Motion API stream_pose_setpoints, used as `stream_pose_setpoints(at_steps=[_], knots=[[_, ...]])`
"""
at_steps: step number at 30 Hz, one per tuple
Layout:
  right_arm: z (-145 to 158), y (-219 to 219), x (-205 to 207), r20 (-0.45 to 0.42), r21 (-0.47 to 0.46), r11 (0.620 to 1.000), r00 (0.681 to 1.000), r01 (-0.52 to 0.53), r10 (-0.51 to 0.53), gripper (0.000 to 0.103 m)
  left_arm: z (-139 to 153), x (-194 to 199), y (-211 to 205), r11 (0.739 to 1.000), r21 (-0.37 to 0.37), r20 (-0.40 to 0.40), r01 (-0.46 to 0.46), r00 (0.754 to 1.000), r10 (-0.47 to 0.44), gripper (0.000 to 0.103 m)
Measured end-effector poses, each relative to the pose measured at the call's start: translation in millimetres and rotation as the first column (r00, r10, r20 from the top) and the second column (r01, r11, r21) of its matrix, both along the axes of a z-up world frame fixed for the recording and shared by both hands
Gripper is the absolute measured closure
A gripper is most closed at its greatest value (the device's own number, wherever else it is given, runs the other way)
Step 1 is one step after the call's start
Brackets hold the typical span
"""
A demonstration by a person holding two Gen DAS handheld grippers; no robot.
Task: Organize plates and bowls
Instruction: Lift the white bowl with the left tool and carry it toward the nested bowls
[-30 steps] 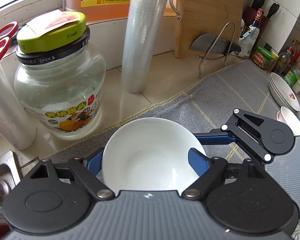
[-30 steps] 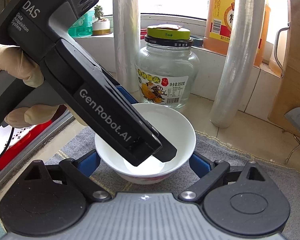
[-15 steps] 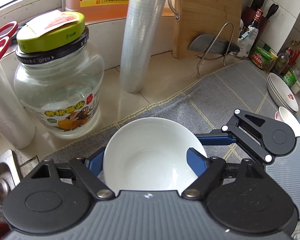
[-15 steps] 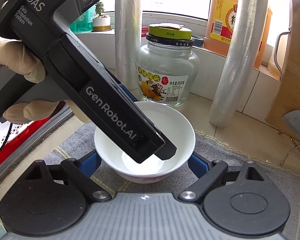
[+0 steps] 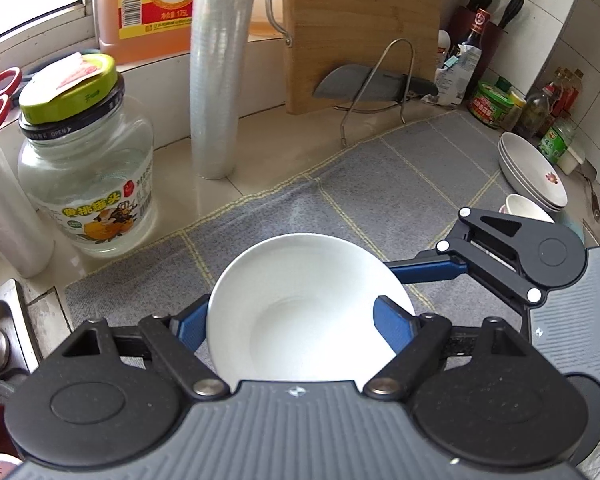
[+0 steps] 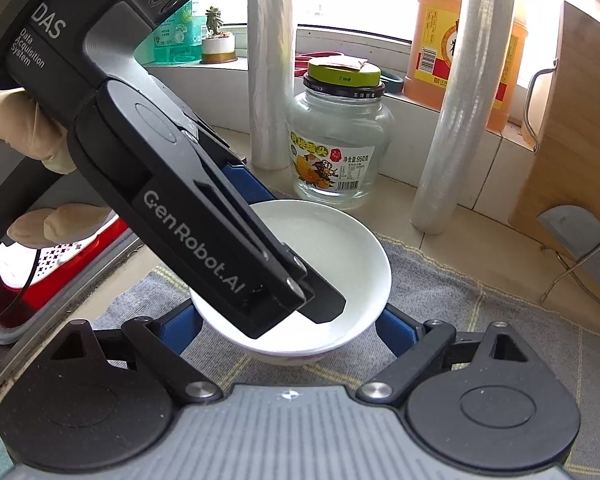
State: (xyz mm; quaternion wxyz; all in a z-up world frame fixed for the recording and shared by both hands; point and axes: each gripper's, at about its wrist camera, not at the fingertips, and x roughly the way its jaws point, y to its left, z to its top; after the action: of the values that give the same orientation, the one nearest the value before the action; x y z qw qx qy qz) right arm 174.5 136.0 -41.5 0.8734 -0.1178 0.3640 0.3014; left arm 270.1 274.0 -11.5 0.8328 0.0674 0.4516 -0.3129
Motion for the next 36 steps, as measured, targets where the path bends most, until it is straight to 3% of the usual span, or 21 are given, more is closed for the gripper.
stream_pose_setpoints(at_steps=[21, 36], knots=[[32.4, -63.8, -65.0, 0.003, 0.0, 0.999, 0.999, 0.053, -0.053, 0.008, 32.8, -64.4, -61.5, 0.997, -0.026, 0.028, 0.066, 0.997, -0.065, 0.019], [49.0, -143.3, -86.1, 0.055, -0.008, 0.981, 0.979, 0.194, -0.194, 0.008, 51.6, -71.9, -150.2, 0.978, -0.046, 0.077, 0.203, 0.977, -0.199, 0.019]])
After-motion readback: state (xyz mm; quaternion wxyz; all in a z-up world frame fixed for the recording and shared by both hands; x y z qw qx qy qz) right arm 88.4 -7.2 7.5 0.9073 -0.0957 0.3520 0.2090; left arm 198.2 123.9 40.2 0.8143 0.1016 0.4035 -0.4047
